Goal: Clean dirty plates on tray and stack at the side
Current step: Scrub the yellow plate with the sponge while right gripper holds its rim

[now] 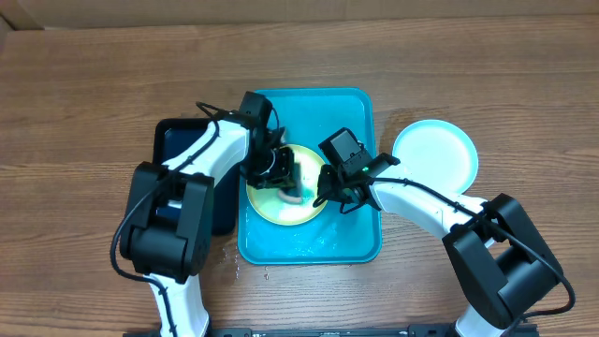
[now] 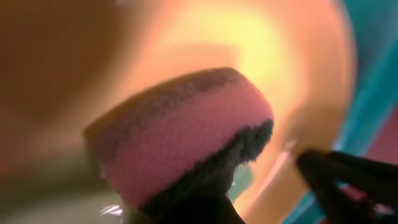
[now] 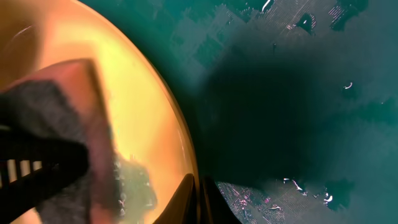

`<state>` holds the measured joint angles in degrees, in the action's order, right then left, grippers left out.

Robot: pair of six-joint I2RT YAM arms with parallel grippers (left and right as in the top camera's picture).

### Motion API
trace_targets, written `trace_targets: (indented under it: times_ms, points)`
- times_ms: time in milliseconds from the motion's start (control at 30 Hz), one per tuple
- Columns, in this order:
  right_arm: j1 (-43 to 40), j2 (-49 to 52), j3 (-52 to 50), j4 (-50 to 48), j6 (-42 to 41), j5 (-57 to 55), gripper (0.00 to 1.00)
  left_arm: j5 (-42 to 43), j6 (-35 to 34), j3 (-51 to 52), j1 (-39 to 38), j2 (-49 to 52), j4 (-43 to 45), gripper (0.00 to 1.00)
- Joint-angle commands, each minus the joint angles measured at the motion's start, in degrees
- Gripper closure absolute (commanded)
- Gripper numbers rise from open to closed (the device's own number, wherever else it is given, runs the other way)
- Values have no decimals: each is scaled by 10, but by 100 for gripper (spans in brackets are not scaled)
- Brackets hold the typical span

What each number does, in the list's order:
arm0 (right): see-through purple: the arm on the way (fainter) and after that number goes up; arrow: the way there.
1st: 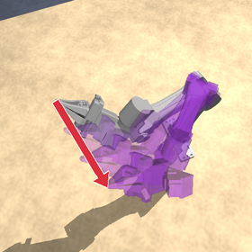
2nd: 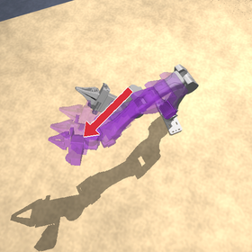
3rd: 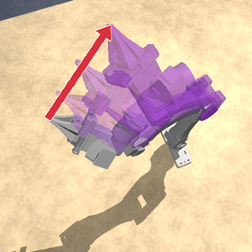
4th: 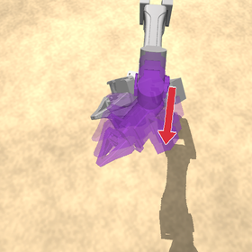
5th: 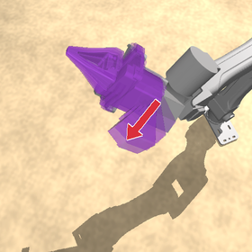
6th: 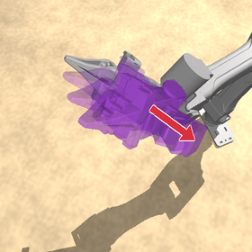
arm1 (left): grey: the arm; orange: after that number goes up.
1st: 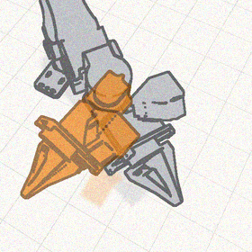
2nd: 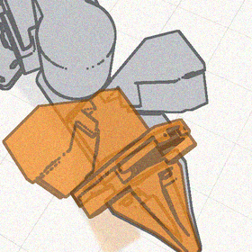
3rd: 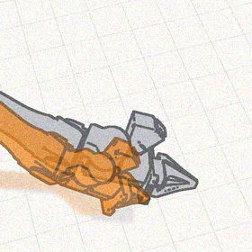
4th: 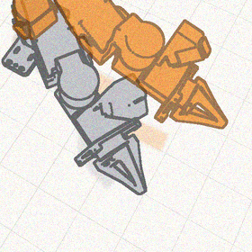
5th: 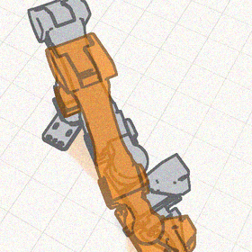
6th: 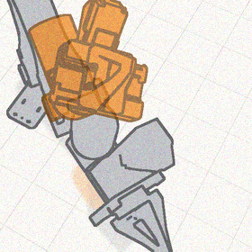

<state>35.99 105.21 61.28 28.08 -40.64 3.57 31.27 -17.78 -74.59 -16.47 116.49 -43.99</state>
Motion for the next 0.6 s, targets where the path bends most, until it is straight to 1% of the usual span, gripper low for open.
trace_targets:
  times_ms: [0,100,200,400,467,567]
  points:
    - [4,5,-6,-5,2,3,96,99,11,4,-8,21,19,96]
    - [4,5,-6,-1,2,3,96,102,11,-25,8,12,-19,96]
    - [4,5,-6,1,2,3,96,68,16,-61,21,-17,-69,96]
    - [4,5,-6,0,2,-3,96,-71,15,-76,18,-125,-120,96]
    - [4,5,-6,0,2,-5,95,-122,15,-76,11,-147,-132,96]
    - [4,5,-6,-2,2,-5,95,-177,15,-76,2,-155,-150,96]
